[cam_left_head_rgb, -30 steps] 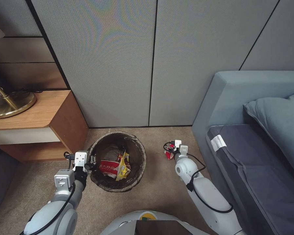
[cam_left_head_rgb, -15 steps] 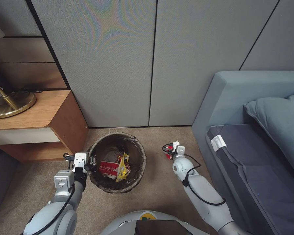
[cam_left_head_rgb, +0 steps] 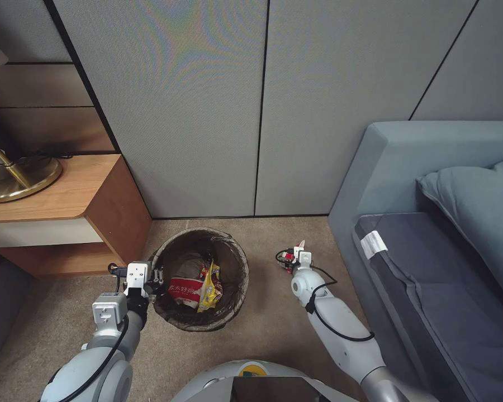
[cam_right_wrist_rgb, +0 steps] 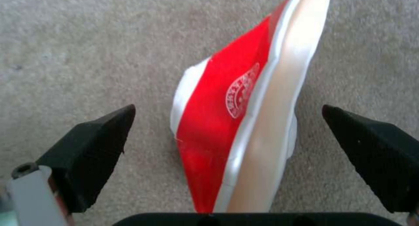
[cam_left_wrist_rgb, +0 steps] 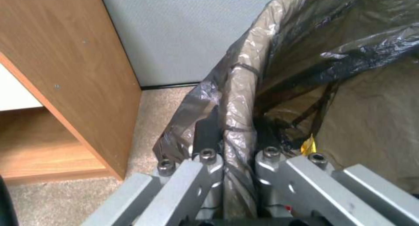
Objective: Pick up the trash bin, then pick up the garbage from the floor and place it into the trash bin.
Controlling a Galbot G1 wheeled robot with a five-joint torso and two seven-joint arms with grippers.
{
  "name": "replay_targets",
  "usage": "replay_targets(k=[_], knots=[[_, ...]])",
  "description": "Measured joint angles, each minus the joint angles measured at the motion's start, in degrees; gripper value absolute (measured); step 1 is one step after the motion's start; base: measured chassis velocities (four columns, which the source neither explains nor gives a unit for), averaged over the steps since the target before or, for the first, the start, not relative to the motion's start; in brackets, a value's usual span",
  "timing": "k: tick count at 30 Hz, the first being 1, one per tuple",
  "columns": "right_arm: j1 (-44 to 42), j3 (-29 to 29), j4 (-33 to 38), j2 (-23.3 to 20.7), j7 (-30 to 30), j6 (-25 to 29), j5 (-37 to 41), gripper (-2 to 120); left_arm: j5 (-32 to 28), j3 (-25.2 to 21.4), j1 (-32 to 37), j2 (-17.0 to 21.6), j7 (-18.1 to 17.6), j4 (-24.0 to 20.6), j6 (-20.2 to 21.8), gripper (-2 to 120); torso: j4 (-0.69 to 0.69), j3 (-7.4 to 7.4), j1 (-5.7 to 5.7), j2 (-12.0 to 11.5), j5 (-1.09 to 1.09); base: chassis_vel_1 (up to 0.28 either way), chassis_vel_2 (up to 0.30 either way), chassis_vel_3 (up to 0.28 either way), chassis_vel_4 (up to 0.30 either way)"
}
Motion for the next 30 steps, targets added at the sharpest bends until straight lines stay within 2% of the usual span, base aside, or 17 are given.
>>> replay_targets(k=[17, 18, 20, 22, 24, 26, 28, 30], knots=[[1.11, 0.14, -3.40, 0.51, -0.59, 1.03, 0.39, 99, 0.27, -0.06, 0.11, 0.04, 0.11, 0.00, -0.09, 2, 0.00, 0.00, 0.00, 0.00, 0.00, 0.000, 0.000, 0.000, 0.000], [1.13, 0.14, -3.50, 0.59, -0.68, 1.22, 0.40, 93, 0.25, -0.12, 0.20, 0.13, 0.11, 0.00, -0.09, 2, 0.00, 0.00, 0.00, 0.00, 0.00, 0.000, 0.000, 0.000, 0.000], [1.13, 0.14, -3.49, 0.61, -0.75, 1.26, 0.41, 92, 0.24, -0.14, 0.23, 0.15, 0.11, 0.00, -0.09, 2, 0.00, 0.00, 0.00, 0.00, 0.00, 0.000, 0.000, 0.000, 0.000], [1.11, 0.14, -3.31, 0.59, -1.02, 1.26, 0.46, 80, 0.21, -0.14, 0.27, 0.20, 0.11, 0.00, -0.10, 2, 0.00, 0.00, 0.00, 0.00, 0.00, 0.000, 0.000, 0.000, 0.000], [1.10, 0.14, -3.29, 0.59, -1.06, 1.27, 0.47, 76, 0.20, -0.14, 0.27, 0.21, 0.11, 0.00, -0.10, 2, 0.00, 0.00, 0.00, 0.00, 0.00, 0.000, 0.000, 0.000, 0.000], [1.01, 0.13, -3.16, 0.64, -1.06, 1.38, 0.48, 65, 0.15, -0.12, 0.31, 0.25, 0.11, 0.00, -0.10, 2, 0.00, 0.00, 0.00, 0.00, 0.00, 0.000, 0.000, 0.000, 0.000], [0.96, 0.13, -3.00, 0.65, -1.06, 1.40, 0.48, 62, 0.10, -0.12, 0.34, 0.27, 0.11, 0.00, -0.10, 2, 0.00, 0.00, 0.00, 0.00, 0.00, 0.000, 0.000, 0.000, 0.000], [0.78, 0.08, -2.52, 0.66, -1.05, 1.40, 0.49, 51, -0.33, -0.12, 0.37, 0.33, 0.06, 0.00, -0.08, 2, 0.00, 0.00, 0.00, 0.00, 0.00, 0.000, 0.000, 0.000, 0.000]])
